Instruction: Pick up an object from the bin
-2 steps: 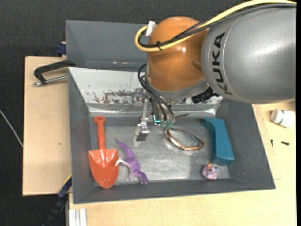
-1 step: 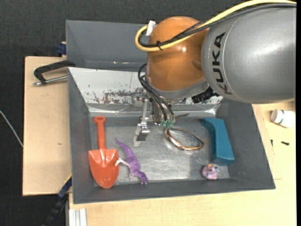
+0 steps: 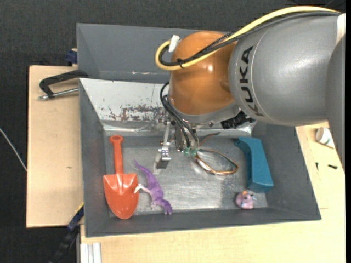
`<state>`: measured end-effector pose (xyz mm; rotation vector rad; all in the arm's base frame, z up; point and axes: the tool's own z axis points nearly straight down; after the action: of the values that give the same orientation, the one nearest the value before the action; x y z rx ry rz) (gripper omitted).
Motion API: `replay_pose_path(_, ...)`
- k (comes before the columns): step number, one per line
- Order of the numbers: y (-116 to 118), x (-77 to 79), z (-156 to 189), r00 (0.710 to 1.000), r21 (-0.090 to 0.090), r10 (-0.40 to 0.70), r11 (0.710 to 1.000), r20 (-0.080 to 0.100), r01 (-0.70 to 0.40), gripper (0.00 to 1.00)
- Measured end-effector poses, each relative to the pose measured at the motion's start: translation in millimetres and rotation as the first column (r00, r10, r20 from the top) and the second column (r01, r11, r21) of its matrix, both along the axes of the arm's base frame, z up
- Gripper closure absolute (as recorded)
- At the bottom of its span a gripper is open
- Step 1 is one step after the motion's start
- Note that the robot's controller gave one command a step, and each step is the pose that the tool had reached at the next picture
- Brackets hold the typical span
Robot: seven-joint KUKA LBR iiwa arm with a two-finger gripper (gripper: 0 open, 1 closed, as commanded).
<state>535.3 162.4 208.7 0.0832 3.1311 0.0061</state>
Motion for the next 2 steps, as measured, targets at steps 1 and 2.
replay_pose_path(1, -2, -20.9, -34, 0.954, -0.003, -0.299, 0.954, -0.01, 0.299, 0.0)
replay_pose_path(2, 2, -32.5, -82, 0.919, -0.003, -0.393, 0.92, -0.01, 0.393, 0.0)
